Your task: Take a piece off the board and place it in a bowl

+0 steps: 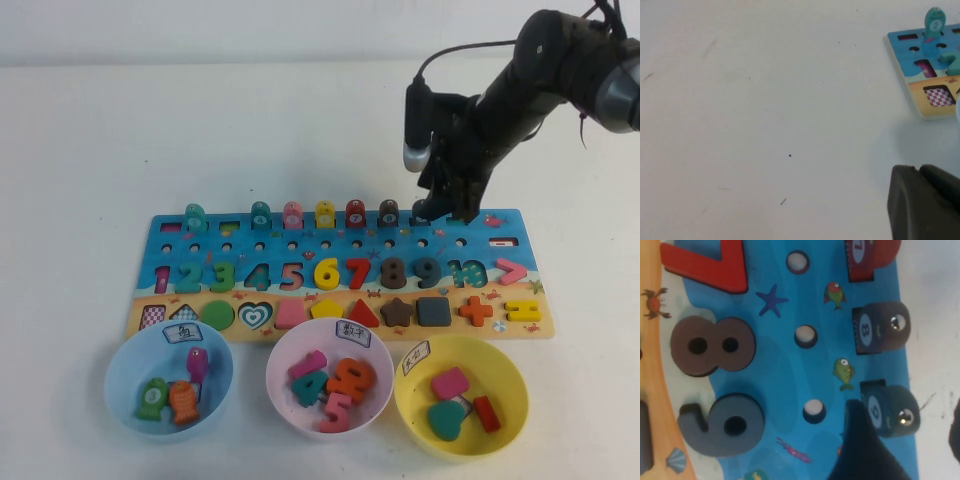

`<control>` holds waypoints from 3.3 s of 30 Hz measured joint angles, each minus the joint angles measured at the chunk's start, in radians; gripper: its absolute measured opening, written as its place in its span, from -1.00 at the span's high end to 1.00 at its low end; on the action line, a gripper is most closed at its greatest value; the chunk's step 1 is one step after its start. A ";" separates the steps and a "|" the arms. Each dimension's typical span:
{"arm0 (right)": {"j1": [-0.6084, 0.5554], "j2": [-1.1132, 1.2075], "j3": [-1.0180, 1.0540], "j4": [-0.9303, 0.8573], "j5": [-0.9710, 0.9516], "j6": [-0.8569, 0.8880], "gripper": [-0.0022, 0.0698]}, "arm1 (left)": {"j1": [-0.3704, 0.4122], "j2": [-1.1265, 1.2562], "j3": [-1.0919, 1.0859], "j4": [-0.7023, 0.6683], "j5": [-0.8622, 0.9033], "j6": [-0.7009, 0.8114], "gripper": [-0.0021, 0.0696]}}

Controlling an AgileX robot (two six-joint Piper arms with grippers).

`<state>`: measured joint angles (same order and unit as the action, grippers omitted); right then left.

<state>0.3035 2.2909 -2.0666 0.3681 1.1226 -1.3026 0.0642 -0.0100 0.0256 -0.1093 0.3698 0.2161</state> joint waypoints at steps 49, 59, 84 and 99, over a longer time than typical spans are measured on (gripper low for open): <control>-0.039 0.059 0.000 0.148 0.002 -0.009 0.59 | 0.000 0.000 0.000 0.000 0.000 0.000 0.96; -0.039 0.059 0.000 0.148 -0.001 -0.021 0.65 | 0.000 0.000 0.000 0.000 0.000 0.000 0.96; -0.039 0.059 -0.002 0.133 -0.001 -0.033 0.66 | 0.000 0.000 0.000 0.000 0.000 0.000 0.96; -0.039 0.059 -0.002 0.126 0.032 -0.078 0.68 | 0.000 0.000 0.000 0.000 0.000 0.000 0.96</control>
<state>0.2643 2.3504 -2.0682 0.4946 1.1548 -1.3807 0.0642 -0.0100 0.0256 -0.1093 0.3698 0.2161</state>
